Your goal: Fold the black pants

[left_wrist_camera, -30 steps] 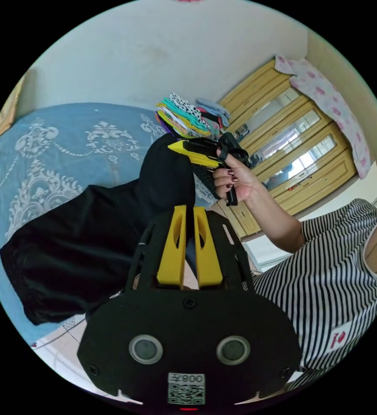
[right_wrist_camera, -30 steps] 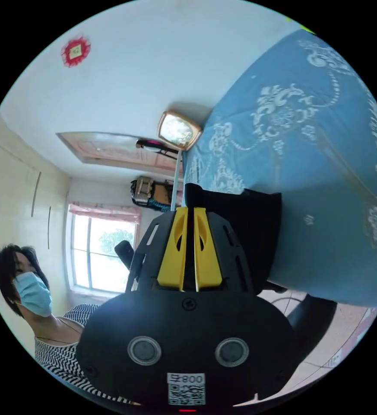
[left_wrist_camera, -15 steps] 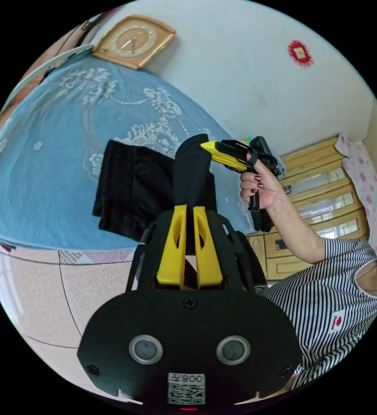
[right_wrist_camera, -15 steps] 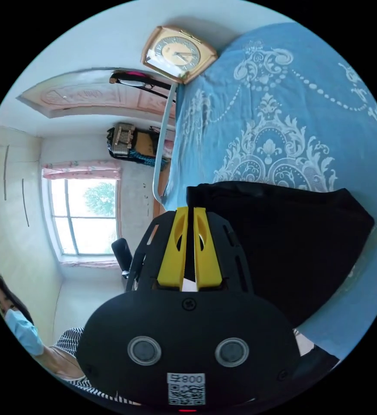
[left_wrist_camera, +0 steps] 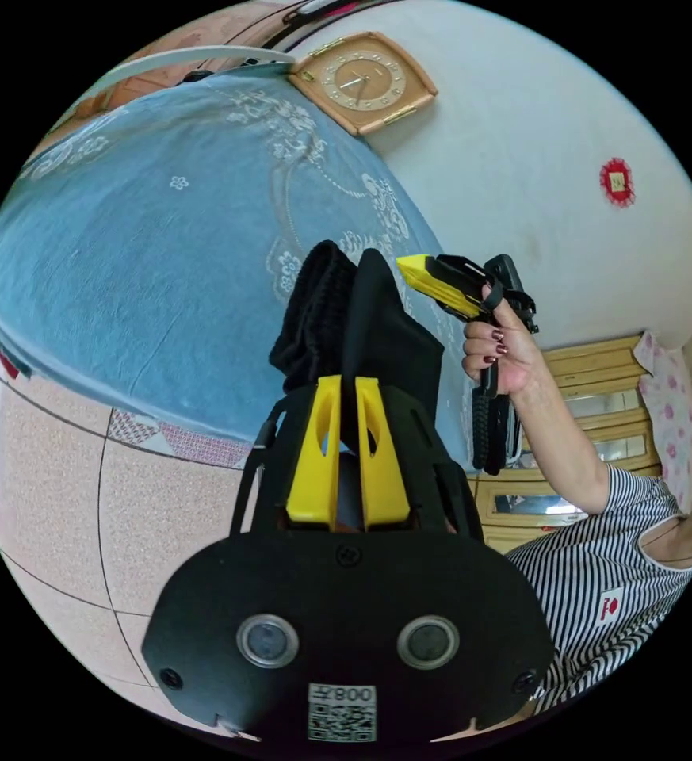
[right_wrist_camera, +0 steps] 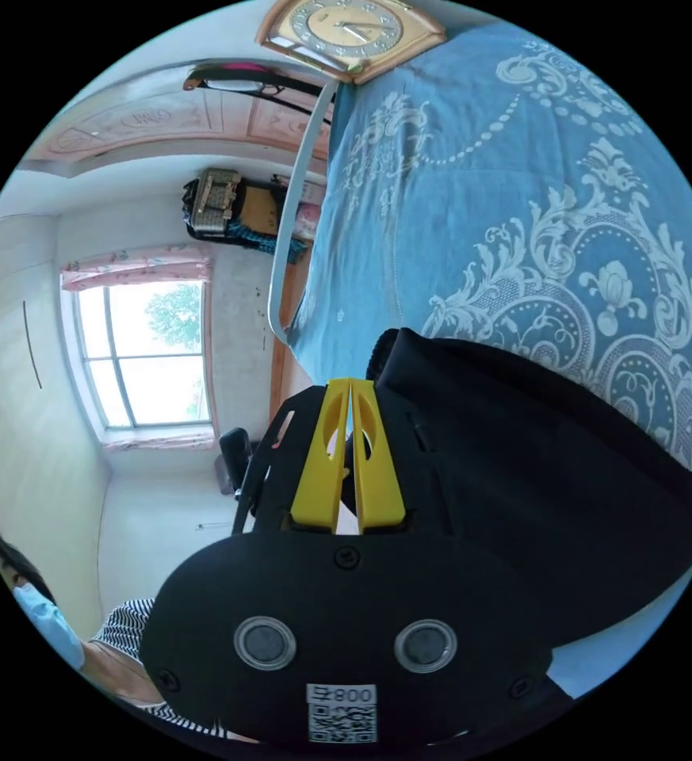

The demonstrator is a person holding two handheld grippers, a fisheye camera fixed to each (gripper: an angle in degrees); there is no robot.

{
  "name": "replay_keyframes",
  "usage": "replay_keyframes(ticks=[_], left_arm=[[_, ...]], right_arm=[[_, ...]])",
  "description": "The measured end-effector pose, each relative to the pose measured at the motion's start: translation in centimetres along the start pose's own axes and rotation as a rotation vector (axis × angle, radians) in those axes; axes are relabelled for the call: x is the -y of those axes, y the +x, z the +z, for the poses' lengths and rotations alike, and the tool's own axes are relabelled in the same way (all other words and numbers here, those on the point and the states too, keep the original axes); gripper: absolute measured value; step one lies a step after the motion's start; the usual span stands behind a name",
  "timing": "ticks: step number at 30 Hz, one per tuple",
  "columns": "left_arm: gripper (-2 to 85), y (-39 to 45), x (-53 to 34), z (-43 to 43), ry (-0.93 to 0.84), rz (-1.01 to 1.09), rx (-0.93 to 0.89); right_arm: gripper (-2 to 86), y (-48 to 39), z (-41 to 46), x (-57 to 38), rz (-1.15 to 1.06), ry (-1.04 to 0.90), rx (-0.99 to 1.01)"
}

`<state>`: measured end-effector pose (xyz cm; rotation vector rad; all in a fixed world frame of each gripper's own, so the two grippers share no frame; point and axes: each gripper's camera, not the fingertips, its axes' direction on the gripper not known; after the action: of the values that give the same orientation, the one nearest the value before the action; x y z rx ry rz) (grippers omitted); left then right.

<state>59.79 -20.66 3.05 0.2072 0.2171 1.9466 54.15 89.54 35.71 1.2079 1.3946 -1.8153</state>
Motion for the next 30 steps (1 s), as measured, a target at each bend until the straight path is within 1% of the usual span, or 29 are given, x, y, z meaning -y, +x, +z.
replay_keyframes(ticks=[3,6,8,12,14,17,20,21,24,26,28,30], left_arm=[[1.8,-1.0,-0.3,-1.8,0.050,-0.018,0.025],[1.1,-0.4,-0.7,-4.4,0.137,0.002,0.095],[1.1,1.1,-0.5,-5.6,0.178,0.069,0.122],[2.3,3.4,1.8,-4.1,0.129,0.174,0.198],[3.5,4.2,4.2,-2.4,0.102,0.216,0.261],[4.3,4.1,7.7,-0.1,0.043,0.235,0.296],[3.0,3.4,9.8,2.1,-0.054,0.227,0.375],[2.6,3.3,10.0,2.2,-0.062,0.222,0.376],[1.3,4.0,9.6,0.5,0.000,0.235,0.343],[0.7,4.4,8.9,-1.5,0.078,0.237,0.342],[0.5,4.2,8.6,-1.9,0.099,0.234,0.346],[0.4,3.6,8.7,-1.2,0.076,0.203,0.401]], right_arm=[[0.1,-0.8,0.8,0.2,-0.039,-0.024,-0.008],[0.0,-1.7,-2.5,-1.9,-0.133,0.031,0.013],[0.0,-1.4,-6.1,-4.9,-0.167,0.085,-0.072],[0.0,1.2,-9.6,-9.6,-0.102,0.133,-0.203],[0.0,2.9,-10.6,-11.9,-0.046,0.172,-0.188],[0.1,4.1,-10.6,-13.7,-0.001,0.188,-0.185],[0.1,3.7,-10.4,-14.7,-0.013,0.192,-0.187],[0.1,3.6,-10.4,-14.8,-0.018,0.192,-0.192],[0.1,2.2,-10.8,-15.4,-0.054,0.215,-0.228],[0.1,0.9,-11.1,-15.6,-0.085,0.248,-0.283],[0.1,0.6,-10.6,-15.1,-0.091,0.255,-0.301],[0.0,0.9,-9.3,-13.7,-0.089,0.217,-0.313]])
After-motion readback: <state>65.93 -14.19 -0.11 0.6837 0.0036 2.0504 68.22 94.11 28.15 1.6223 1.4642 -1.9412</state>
